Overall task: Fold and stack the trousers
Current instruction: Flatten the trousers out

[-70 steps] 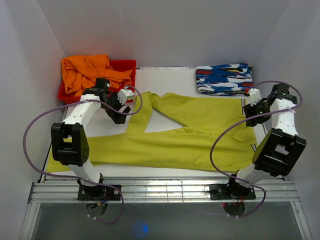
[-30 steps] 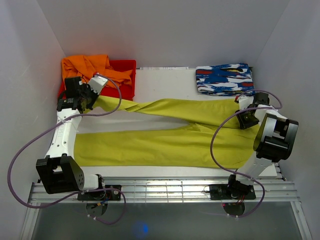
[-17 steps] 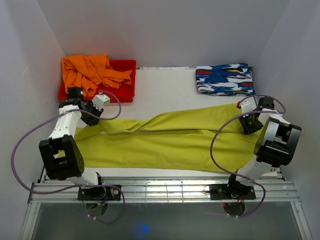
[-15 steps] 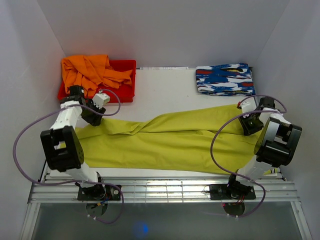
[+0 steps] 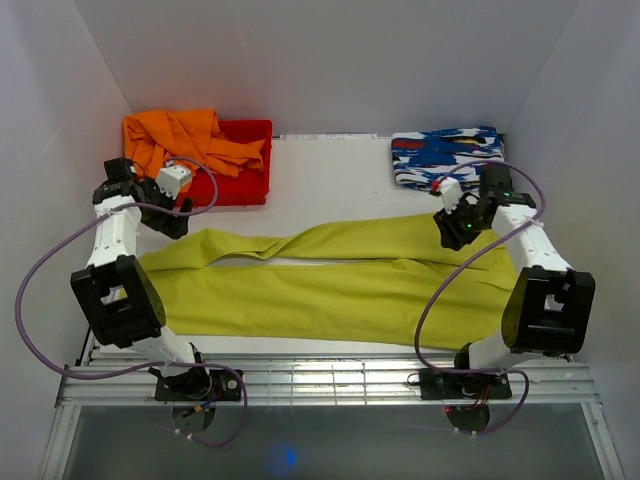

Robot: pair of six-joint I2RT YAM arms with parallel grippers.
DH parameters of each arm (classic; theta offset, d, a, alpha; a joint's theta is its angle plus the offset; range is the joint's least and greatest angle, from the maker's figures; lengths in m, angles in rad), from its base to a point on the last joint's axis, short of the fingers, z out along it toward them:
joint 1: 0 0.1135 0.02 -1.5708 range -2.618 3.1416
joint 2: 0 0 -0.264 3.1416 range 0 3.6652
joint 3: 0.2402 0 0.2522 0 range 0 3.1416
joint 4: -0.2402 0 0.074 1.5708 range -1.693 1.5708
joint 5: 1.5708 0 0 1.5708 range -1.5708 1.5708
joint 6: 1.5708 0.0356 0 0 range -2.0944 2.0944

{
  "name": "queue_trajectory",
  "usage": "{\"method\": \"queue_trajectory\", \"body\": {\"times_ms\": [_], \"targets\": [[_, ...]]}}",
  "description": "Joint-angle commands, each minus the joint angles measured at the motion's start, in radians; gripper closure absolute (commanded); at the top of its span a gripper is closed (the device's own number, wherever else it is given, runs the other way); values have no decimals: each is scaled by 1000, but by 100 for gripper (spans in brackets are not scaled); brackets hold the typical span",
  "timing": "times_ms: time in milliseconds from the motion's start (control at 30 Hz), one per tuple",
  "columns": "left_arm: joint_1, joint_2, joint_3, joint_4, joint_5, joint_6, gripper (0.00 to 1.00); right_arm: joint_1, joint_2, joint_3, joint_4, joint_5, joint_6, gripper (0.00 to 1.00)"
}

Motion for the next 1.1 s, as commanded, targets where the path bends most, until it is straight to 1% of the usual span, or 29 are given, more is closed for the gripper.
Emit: {"method": "queue_trajectory", "body": {"times_ms": [0,33,67,100,133,167,200,267,400,533,600,767,833,867,900,933,1000,1033,1067], "targets": [[76,-26,-20,-100,102,48,5,167,20,42,41,-46,85,51],[94,-26,-28,-145,157,55,5,200,28,48,78,-46,100,51],[96,-39,-69,-151,171,55,5,264,45,51,100,-49,113,51],[96,-52,-98,-150,186,55,5,296,53,54,124,-47,136,51],[96,-64,-127,-142,211,52,4,326,71,54,185,-46,145,50],[96,-78,-157,-135,219,43,3,381,83,58,216,-40,153,49],[96,-102,-209,-113,228,33,3,408,97,64,242,-33,157,49],[96,-121,-249,-93,245,-13,2,474,141,96,313,-24,156,49],[96,-142,-304,-73,266,-90,2,557,218,137,445,-4,136,49],[96,-147,-306,-85,302,-144,2,622,324,189,540,3,127,49],[96,-159,-316,-31,282,-194,2,657,358,208,589,19,122,47],[90,-165,-356,65,273,-250,2,722,445,217,667,39,96,44],[66,-165,-373,126,251,-268,2,740,476,225,678,43,75,44],[53,-173,-404,154,231,-273,2,743,485,226,681,48,68,44],[15,-176,-419,215,205,-279,2,749,497,231,683,52,59,45],[-6,-179,-437,246,143,-279,2,755,517,232,687,57,41,46],[-57,-184,-488,334,64,-285,2,759,539,239,694,77,27,48],[-97,-184,-500,359,34,-288,2,760,557,249,692,82,16,50],[-111,-182,-510,379,-8,-297,2,760,565,255,694,98,13,51]]}}
